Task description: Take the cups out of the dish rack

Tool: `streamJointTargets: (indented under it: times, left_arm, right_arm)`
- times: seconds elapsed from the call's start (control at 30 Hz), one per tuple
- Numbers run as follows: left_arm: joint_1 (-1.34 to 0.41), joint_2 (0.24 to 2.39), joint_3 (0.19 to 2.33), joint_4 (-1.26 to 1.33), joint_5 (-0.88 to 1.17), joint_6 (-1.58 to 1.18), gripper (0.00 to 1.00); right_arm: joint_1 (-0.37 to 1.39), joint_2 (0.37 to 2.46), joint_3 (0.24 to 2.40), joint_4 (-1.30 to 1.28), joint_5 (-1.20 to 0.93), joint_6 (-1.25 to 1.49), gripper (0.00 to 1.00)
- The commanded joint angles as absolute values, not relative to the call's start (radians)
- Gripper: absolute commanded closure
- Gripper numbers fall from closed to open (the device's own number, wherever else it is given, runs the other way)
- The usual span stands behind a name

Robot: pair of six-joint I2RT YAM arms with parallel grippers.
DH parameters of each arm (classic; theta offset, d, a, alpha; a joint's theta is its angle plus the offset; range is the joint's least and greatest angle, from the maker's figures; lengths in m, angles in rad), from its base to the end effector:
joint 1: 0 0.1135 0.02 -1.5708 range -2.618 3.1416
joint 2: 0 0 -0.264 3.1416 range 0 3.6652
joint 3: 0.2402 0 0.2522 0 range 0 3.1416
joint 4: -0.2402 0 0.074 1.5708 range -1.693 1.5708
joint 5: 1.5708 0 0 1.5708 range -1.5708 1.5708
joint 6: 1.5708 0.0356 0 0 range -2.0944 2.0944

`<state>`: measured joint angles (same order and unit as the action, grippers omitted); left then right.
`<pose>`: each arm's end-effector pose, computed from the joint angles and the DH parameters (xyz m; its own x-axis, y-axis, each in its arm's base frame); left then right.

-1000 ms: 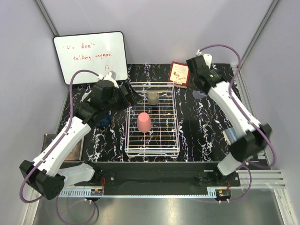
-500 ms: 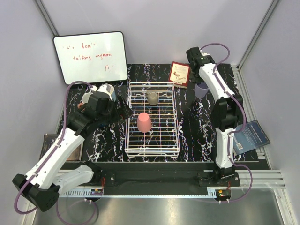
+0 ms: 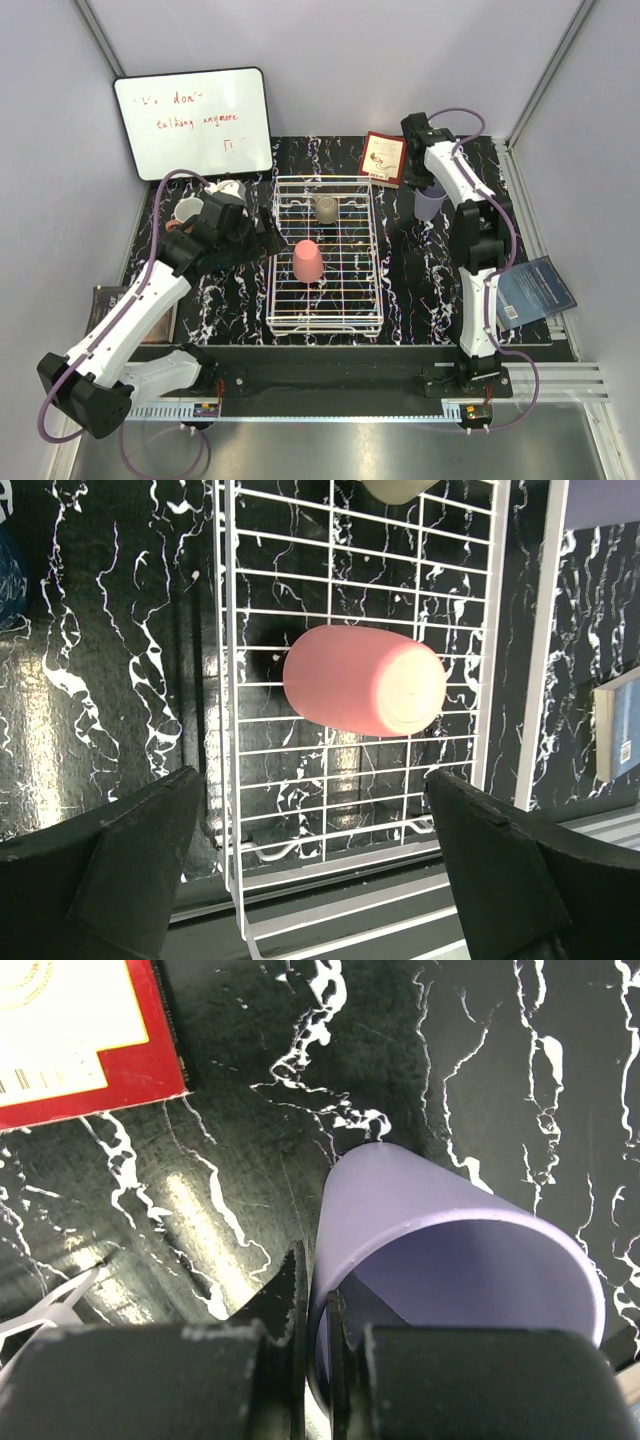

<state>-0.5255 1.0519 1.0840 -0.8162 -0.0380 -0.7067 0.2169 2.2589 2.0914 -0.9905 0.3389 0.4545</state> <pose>0.1820 -0.1040 0.3332 -0.7750 -0.3006 -0.5559 -0.0331 0.8977 -0.4393 0.4736 0.0922 0.2372 -0.8356 0.2398 -0.4941 0.3274 0.9398 -0.0975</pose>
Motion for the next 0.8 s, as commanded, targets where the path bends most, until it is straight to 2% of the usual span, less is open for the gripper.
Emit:
streamJointTargets:
  times: [0.0,0.1,0.13,0.33,0.37,0.5,0.6,0.7,0.77]
  left_arm:
    - [-0.528,1.063,1.092,-0.79,-0.041,-0.689,0.01]
    - [-0.528,1.074,1.092,-0.788,-0.055,-0.692,0.01]
    - [-0.528,1.077,1.092,-0.788,-0.054,-0.692,0.01]
    - [-0.528,1.094,1.1,-0.779,-0.064,-0.696,0.01]
    - [-0.528,1.098,1.103,-0.776,-0.071,-0.695,0.01]
    - [-0.528,1.118,1.129,-0.767,-0.074,-0.689,0.01]
    - [-0.528,1.14,1.146,-0.762,-0.072,-0.686,0.01]
    - [-0.528,1.166,1.147,-0.753,-0.081,-0.67,0.01]
    - [-0.528,1.192,1.143,-0.747,-0.1,-0.652,0.01]
  right_arm:
    - [0.215,2.226,2.031,-0.92,0.308,0.443,1.0]
    - [0.216,2.215,2.022,-0.919,0.311,0.452,0.91]
    - [0.216,2.209,2.02,-0.917,0.304,0.456,0.82]
    - [0.218,2.102,2.04,-0.914,0.285,0.471,0.55]
    - [0.218,2.086,2.051,-0.914,0.282,0.471,0.45]
    - [0.218,1.979,2.065,-0.913,0.239,0.48,0.2]
    - [0.218,1.886,2.039,-0.914,0.21,0.494,0.11]
    - [0.219,1.757,1.952,-0.902,0.116,0.508,0.1]
    - [0.227,1.61,1.794,-0.804,0.022,0.503,0.1]
